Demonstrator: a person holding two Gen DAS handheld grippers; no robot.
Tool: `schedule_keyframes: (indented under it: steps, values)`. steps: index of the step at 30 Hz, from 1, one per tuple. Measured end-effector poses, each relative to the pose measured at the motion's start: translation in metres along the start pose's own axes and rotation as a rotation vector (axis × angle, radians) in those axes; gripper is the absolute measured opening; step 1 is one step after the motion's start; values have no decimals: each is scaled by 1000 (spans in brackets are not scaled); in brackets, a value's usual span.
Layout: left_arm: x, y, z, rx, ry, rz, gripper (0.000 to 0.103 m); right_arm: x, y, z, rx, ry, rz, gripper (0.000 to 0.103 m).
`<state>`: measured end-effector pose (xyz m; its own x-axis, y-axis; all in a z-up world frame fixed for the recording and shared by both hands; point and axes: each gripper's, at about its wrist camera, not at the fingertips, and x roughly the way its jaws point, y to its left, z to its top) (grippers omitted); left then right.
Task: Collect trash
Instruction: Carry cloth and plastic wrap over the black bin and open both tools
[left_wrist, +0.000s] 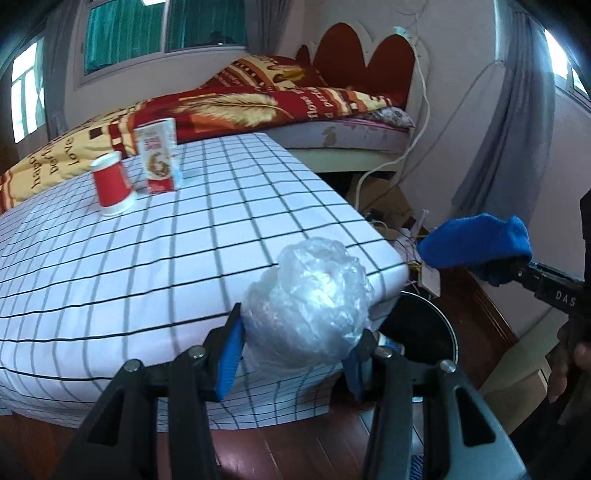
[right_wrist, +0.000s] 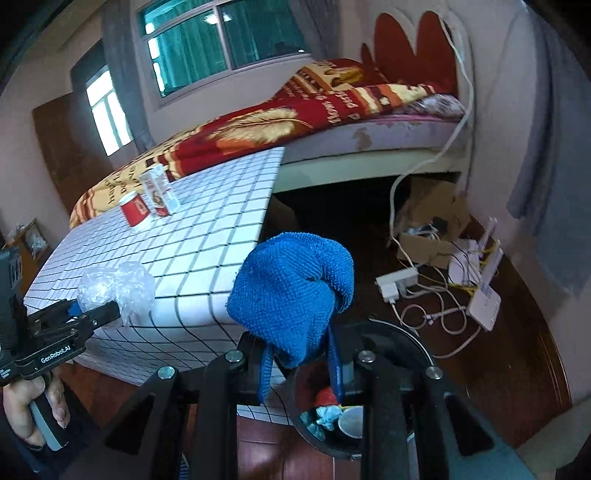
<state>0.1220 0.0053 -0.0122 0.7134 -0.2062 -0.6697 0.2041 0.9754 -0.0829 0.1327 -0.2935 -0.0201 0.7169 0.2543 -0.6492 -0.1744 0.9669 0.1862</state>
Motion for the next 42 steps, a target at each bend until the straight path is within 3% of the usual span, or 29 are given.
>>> schedule_keyframes:
  steps: [28,42]
  values:
    - [43,-105,-19,111,93,-171,48,-12,-80,-51,115,74,-125,27]
    - [81,-138,-38,157,191,-217,48,4,-111,-82,147,163,-166,27]
